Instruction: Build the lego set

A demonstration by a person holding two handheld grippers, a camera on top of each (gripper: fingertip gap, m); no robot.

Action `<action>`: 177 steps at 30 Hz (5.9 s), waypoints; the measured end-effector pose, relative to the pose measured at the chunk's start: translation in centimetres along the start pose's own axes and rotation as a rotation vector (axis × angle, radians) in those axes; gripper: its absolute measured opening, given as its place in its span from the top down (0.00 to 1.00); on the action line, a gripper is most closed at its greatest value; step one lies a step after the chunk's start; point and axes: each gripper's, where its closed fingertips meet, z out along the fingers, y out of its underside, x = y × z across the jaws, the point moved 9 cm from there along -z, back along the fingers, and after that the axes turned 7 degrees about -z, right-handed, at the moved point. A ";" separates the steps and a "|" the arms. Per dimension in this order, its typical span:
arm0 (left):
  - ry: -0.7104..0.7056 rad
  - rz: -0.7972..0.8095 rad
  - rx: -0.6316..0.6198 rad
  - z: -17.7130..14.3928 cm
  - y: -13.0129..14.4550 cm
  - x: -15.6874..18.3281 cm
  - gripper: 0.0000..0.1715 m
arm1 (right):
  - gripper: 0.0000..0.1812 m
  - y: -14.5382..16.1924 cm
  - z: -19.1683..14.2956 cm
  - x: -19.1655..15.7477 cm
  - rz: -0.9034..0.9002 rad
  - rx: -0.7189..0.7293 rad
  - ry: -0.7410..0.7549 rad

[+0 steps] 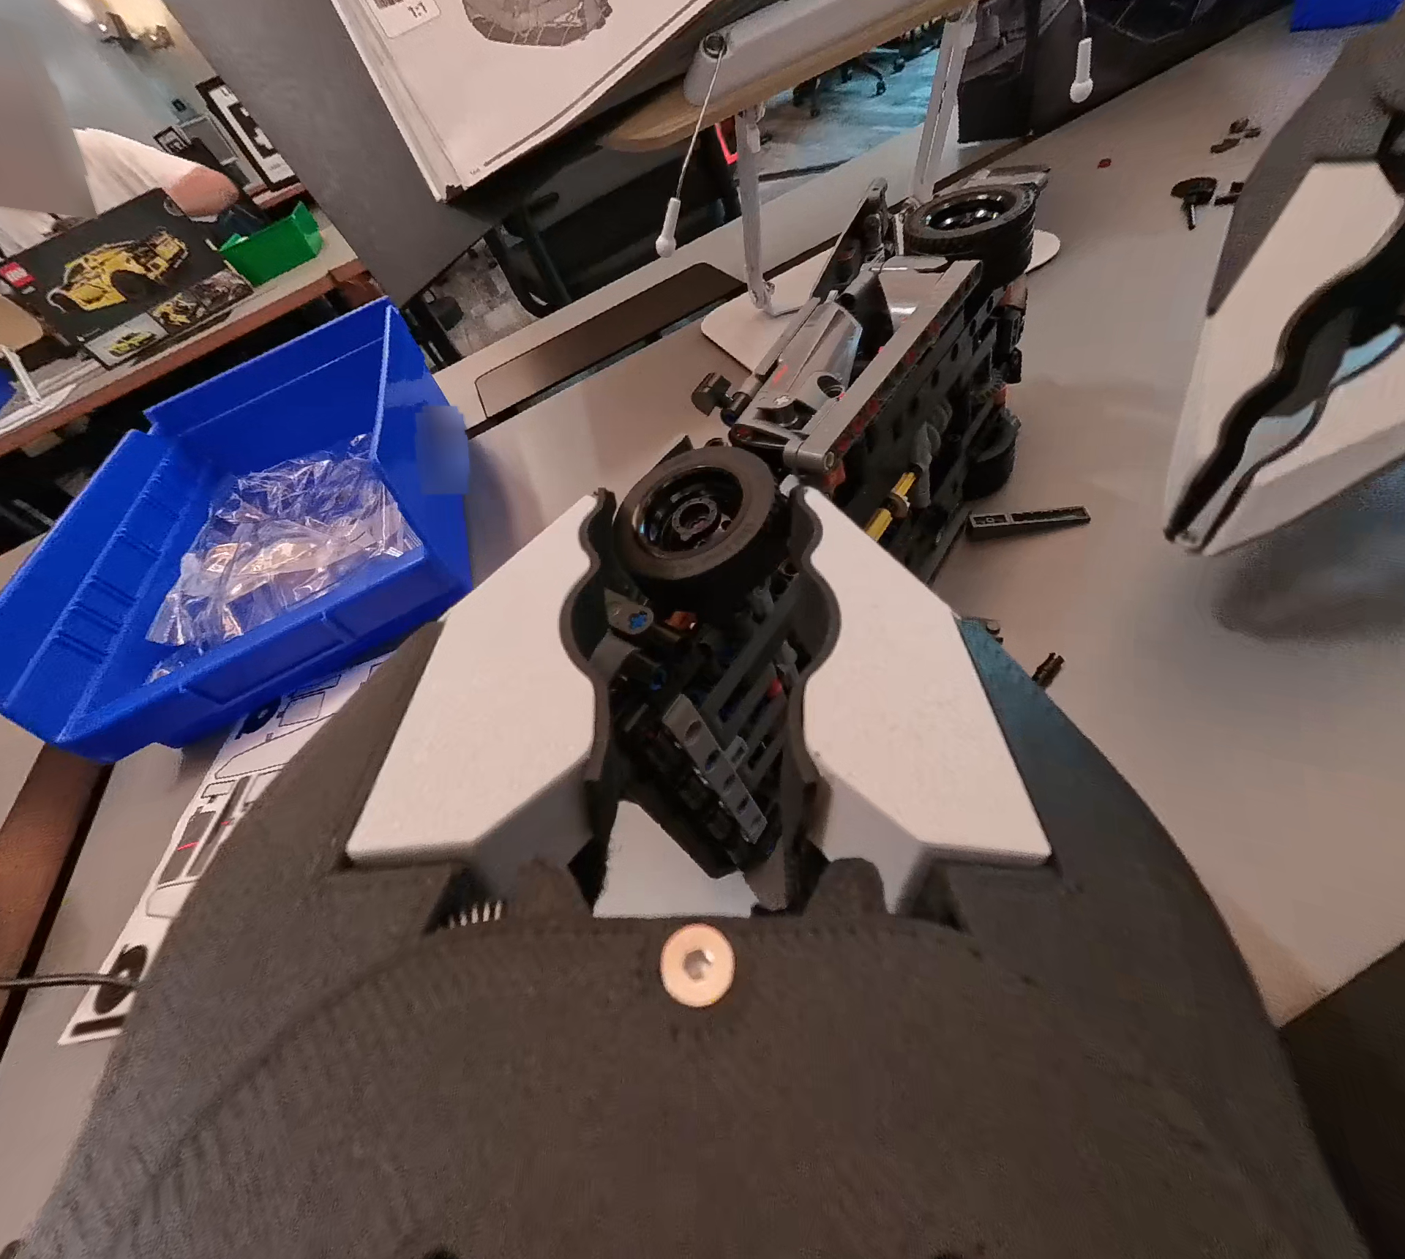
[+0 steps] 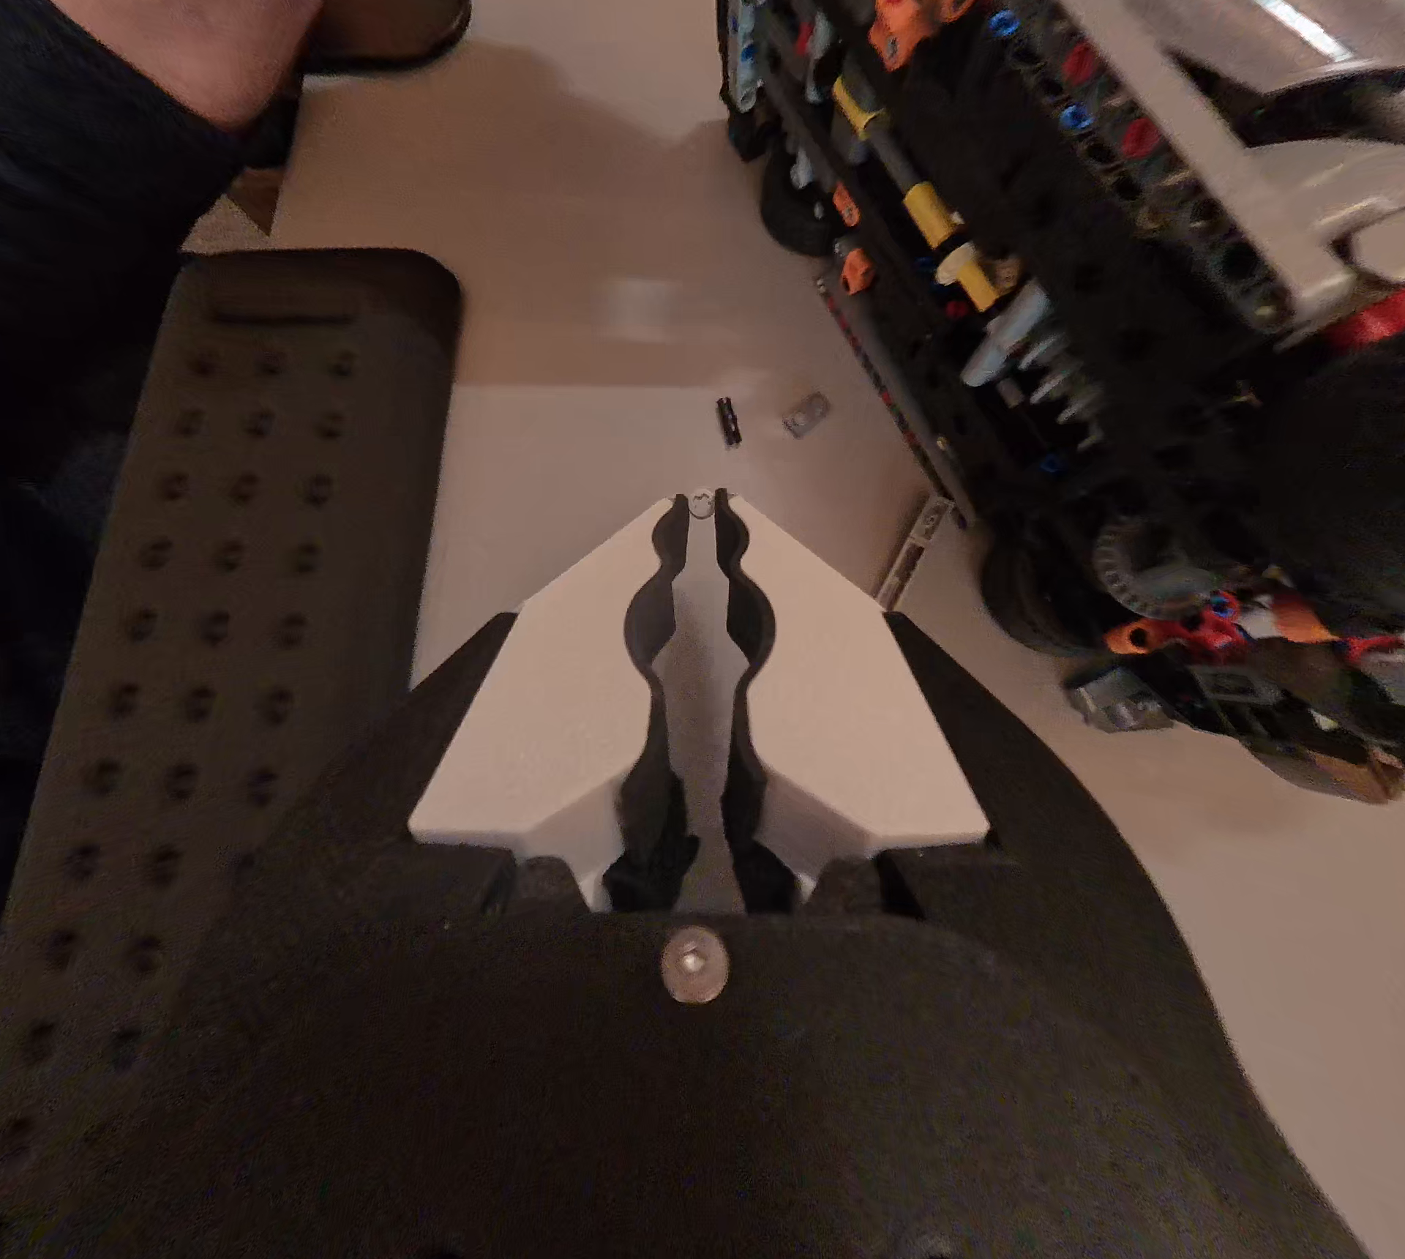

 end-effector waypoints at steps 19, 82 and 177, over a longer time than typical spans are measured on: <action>0.052 0.030 0.006 -1.0 -0.5 0.8 0.73 | 0.96 1.4 3.2 -1.1 -0.012 -0.117 -0.058; 0.092 0.086 0.177 -1.7 2.3 0.0 0.82 | 0.78 -12.5 2.9 4.2 0.050 0.094 0.086; 0.298 -0.266 0.220 -2.5 2.9 -2.7 0.82 | 0.99 -15.2 3.9 5.1 -0.110 -0.285 -0.039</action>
